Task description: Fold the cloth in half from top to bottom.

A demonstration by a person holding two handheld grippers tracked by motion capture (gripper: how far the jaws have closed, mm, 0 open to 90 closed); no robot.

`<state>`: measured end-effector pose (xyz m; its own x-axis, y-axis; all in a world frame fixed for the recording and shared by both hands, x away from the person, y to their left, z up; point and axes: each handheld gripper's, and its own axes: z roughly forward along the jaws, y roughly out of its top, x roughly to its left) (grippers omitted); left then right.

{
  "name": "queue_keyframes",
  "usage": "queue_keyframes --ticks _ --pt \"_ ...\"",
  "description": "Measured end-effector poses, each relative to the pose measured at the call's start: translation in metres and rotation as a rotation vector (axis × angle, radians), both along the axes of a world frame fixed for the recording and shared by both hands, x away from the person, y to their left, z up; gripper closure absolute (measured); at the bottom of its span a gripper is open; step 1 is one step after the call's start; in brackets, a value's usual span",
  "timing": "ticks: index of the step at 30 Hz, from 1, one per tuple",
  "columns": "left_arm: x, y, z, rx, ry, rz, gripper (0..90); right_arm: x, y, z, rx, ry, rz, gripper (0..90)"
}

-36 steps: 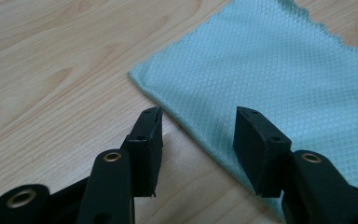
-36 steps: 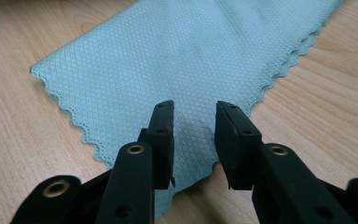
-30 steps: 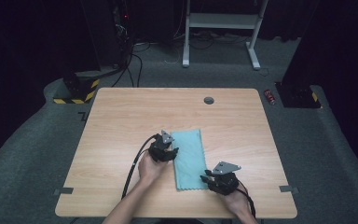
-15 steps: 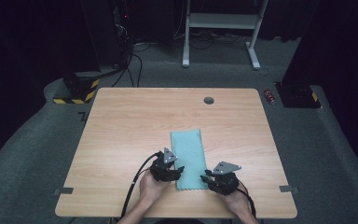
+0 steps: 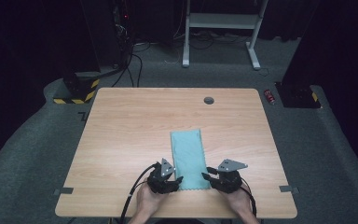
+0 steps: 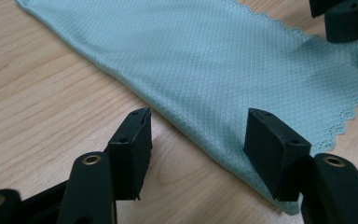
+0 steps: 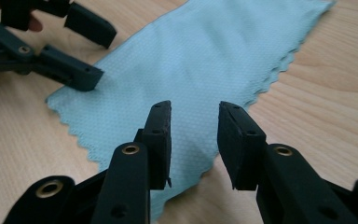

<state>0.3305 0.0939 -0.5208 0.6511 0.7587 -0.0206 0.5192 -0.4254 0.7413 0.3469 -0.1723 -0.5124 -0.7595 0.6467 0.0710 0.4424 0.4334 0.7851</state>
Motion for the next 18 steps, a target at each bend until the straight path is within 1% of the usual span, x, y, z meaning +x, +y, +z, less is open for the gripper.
queue_keyframes --ticks 1,3,5,6,7,9,10,12,13,15,17,18 --pt "0.001 0.002 0.0 -0.009 0.004 0.005 41.7 0.002 -0.001 0.001 0.008 0.005 -0.009 64.4" --pt "0.005 0.005 0.0 -0.046 0.032 0.013 42.2 0.005 -0.004 0.001 0.017 -0.001 -0.033 66.5" --pt "0.009 0.009 0.002 -0.065 0.035 0.023 42.4 0.009 -0.005 0.001 0.023 0.007 -0.061 66.8" --pt "0.012 0.011 0.003 -0.065 0.033 0.031 42.5 0.011 -0.005 0.001 0.022 0.024 -0.069 66.6" --pt "0.016 0.013 0.004 -0.077 0.037 0.041 42.5 0.014 -0.005 0.002 0.025 0.021 -0.072 66.0" --pt "0.025 0.018 0.005 -0.089 0.038 0.057 42.3 0.018 -0.005 0.003 0.02 -0.011 -0.078 65.3" --pt "0.03 0.02 0.006 -0.097 0.043 0.068 42.5 0.021 -0.005 0.003 0.02 -0.018 -0.082 64.6" --pt "0.041 0.024 0.007 -0.09 0.035 0.095 43.2 0.029 -0.005 0.005 0.028 0.001 -0.096 64.6" --pt "0.047 0.026 0.007 -0.088 0.041 0.113 43.9 0.034 -0.006 0.005 0.027 0.011 -0.1 65.0" --pt "0.057 0.029 0.008 -0.106 0.056 0.136 44.7 0.042 -0.005 0.005 0.036 0.034 -0.114 67.0" --pt "0.065 0.03 0.012 -0.103 0.051 0.148 45.5 0.048 -0.003 0.005 0.04 0.019 -0.123 70.0" --pt "0.069 0.031 0.015 -0.099 0.044 0.148 45.5 0.051 -0.002 0.005 0.029 0.027 -0.12 70.8"
